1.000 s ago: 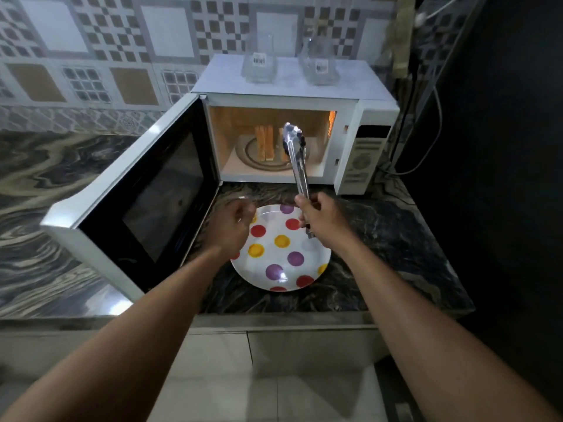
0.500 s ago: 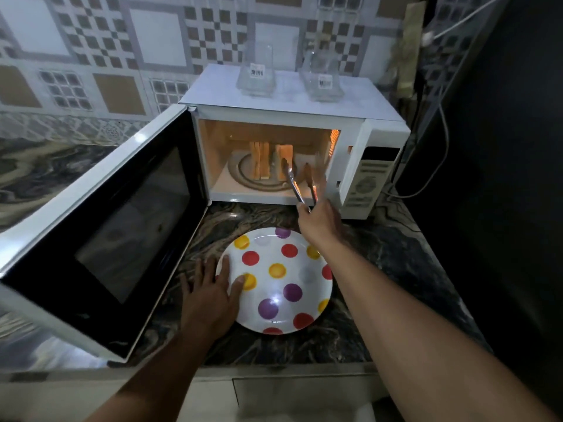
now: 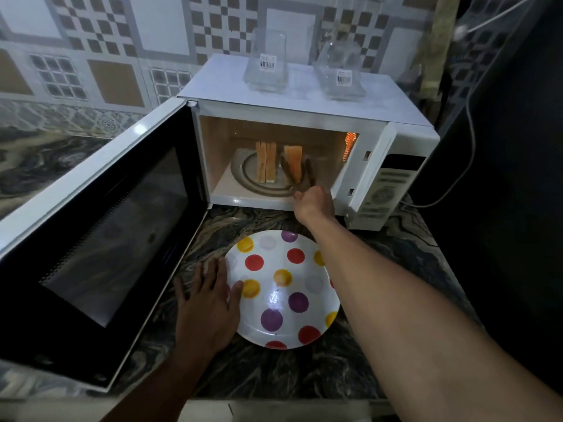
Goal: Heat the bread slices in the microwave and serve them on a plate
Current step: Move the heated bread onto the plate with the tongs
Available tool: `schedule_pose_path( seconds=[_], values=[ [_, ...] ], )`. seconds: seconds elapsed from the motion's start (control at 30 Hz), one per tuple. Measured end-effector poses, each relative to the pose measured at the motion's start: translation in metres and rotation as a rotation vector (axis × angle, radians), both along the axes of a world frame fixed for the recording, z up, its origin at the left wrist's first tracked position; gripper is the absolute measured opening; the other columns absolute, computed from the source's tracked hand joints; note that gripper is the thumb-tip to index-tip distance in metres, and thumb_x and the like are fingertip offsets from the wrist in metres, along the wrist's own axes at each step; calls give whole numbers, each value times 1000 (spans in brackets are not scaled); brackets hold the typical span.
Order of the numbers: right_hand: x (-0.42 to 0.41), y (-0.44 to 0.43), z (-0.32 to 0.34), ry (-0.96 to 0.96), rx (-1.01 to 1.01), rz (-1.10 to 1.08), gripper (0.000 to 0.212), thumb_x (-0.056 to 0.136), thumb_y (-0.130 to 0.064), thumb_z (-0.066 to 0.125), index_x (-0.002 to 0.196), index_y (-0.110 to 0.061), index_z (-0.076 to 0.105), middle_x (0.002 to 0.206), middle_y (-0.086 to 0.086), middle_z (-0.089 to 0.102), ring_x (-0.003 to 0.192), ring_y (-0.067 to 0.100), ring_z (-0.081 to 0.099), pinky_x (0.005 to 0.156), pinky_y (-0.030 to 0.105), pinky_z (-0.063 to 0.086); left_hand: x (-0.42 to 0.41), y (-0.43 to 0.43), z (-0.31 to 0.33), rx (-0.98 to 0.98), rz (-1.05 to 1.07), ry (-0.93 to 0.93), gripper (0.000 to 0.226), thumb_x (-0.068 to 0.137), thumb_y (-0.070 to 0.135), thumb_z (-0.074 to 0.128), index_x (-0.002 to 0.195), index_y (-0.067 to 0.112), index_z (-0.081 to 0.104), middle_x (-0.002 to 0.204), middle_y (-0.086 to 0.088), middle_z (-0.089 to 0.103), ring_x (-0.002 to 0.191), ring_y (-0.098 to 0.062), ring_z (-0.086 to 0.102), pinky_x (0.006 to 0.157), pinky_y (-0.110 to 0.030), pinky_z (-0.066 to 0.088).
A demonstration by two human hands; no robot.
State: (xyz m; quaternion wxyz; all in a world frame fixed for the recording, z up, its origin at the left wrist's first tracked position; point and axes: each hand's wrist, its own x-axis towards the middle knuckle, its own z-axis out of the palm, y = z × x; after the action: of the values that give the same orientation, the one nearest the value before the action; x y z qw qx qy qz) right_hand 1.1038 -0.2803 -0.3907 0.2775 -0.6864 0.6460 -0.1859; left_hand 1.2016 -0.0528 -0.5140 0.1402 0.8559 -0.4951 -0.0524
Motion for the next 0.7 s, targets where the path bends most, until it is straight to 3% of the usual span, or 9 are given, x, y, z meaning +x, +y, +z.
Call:
schedule_pose_path(
  seconds=[0.17, 0.3, 0.43, 0.57, 0.7],
  values=[
    [10, -10, -3, 94, -15, 27, 25, 103, -23, 53, 112, -4, 67, 113, 14, 67, 99, 30, 63, 70, 31, 41, 0, -1, 2, -1, 8, 5, 81, 94, 65, -1, 161, 23, 11, 168, 2, 16, 155, -20, 7, 122, -56, -5],
    [12, -11, -5, 131, -15, 39, 22, 103, -18, 50, 110, -5, 67, 109, 13, 67, 94, 30, 62, 70, 32, 41, 0, 0, 2, 0, 13, 4, 80, 94, 65, 0, 161, 24, 11, 168, 2, 15, 155, -20, 7, 122, -55, -7],
    [10, -16, -5, 133, -33, -2, 20, 103, -21, 49, 109, -11, 65, 95, 6, 64, 78, 23, 56, 60, 32, 41, 0, 0, 2, -6, 16, 0, 79, 94, 64, 1, 161, 23, 14, 167, 2, 18, 155, -20, 9, 122, -55, -5],
    [4, -15, -1, 140, -54, 34, 25, 104, -25, 49, 111, -8, 65, 107, 11, 67, 99, 31, 63, 73, 36, 46, -1, 1, 3, -13, 15, 3, 81, 93, 65, -2, 161, 23, 13, 167, 2, 17, 155, -20, 9, 122, -54, -6],
    [-5, -10, 1, 125, -57, 22, 30, 104, -31, 46, 114, -8, 63, 109, 13, 67, 101, 33, 63, 72, 35, 43, -1, 2, 2, -12, 16, 3, 83, 92, 66, -5, 161, 24, 12, 168, 2, 16, 155, -19, 6, 122, -53, -8]
  ],
)
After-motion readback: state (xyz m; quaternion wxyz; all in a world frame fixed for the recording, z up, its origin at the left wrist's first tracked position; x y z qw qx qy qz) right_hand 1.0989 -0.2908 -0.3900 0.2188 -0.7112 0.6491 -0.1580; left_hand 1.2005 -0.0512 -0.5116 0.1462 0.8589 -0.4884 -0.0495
